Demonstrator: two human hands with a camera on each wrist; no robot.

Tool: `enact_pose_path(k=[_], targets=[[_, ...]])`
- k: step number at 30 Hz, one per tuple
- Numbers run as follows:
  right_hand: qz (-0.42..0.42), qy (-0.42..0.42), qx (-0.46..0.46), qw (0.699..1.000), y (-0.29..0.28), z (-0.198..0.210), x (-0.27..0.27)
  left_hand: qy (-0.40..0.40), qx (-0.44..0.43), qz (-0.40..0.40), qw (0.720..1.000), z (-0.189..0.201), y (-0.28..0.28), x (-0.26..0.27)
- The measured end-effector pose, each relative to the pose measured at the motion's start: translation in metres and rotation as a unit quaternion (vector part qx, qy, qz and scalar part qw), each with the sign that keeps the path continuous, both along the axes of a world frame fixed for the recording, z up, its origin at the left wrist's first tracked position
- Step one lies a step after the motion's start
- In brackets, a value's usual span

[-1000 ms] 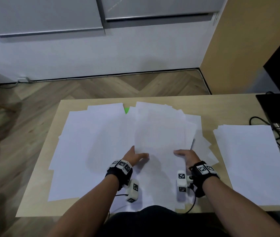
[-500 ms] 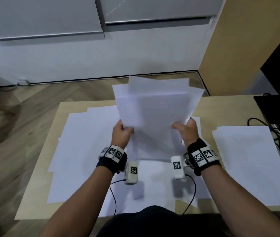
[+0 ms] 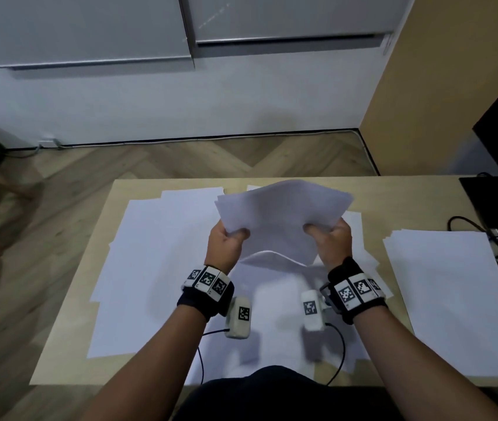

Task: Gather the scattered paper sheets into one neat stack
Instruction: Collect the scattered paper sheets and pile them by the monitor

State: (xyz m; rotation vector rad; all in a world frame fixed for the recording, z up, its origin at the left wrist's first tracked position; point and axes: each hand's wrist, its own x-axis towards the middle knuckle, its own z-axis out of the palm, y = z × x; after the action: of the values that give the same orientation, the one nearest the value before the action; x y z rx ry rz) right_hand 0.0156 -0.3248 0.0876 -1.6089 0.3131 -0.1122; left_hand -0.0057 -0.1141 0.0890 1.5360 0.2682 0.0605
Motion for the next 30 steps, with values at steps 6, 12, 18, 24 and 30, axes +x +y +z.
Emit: enact_pose_path(k=[6,12,18,24,30], targets=[[0.012,0.009,-0.004,1.0,-0.004,-0.02,0.004,0.04,-0.015,0.005,0.999,-0.018,0.008,0.006],[-0.02,0.054,0.03,0.998,-0.003,-0.033,-0.001,0.078,-0.006,0.004,0.997,-0.028,0.001,0.004],[-0.003,0.166,0.059,0.984,-0.002,-0.06,-0.011,0.124,0.073,-0.035,0.989,-0.05,0.001,-0.002],[0.039,0.136,0.054,0.988,-0.001,-0.059,-0.016,0.153,0.047,-0.026,0.987,-0.057,0.01,-0.004],[0.068,0.214,-0.111,0.968,0.004,-0.098,-0.018,0.251,0.197,-0.118,0.94,-0.096,0.039,-0.006]])
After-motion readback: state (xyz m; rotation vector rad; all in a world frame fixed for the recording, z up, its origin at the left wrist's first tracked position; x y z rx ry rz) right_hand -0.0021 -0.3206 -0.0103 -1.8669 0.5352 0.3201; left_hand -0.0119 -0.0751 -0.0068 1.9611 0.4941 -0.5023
